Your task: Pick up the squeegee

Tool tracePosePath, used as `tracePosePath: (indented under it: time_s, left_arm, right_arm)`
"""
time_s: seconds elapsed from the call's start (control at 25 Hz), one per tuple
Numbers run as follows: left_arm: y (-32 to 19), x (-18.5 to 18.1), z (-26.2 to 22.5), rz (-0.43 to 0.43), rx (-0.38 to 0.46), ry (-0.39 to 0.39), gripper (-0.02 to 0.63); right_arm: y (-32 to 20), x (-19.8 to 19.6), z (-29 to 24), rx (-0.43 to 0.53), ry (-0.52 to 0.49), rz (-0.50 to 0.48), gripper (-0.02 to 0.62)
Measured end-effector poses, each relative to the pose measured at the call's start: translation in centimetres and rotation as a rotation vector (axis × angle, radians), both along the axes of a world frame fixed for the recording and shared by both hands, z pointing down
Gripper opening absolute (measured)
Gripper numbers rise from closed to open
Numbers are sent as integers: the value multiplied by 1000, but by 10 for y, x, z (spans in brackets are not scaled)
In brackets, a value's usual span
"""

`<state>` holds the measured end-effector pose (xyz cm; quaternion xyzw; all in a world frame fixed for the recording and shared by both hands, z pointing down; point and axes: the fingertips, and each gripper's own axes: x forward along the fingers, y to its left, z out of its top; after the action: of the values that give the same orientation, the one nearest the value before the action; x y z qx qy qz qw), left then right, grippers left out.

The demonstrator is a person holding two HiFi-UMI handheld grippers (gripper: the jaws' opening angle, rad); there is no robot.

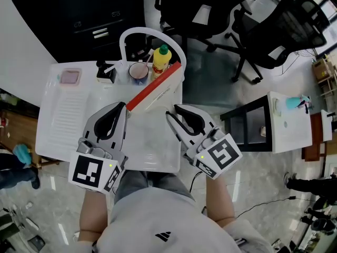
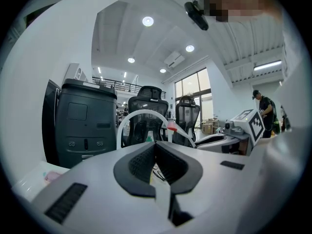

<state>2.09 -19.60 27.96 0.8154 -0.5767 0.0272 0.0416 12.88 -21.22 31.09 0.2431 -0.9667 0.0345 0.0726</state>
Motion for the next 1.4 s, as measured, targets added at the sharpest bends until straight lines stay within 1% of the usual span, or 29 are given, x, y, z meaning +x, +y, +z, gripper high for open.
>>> tracePosePath:
  time_s: [0.24,0.64,1.12,1.4]
  left_arm:
    - [5,8,-2,9,3,-2,12]
    - [9,13,-6,12,17,5,12]
    - [12,13,-10,10,30,2,12]
    - [15,11,-14,2,35,2,12]
  right_arm:
    - [6,2,-13,1,-57,-13,91]
    - [12,3,-27,10,-112,-26,91]
    - [14,2,-34,21,-152,-28,91]
    - [15,1,-37,23,-156,-36,91]
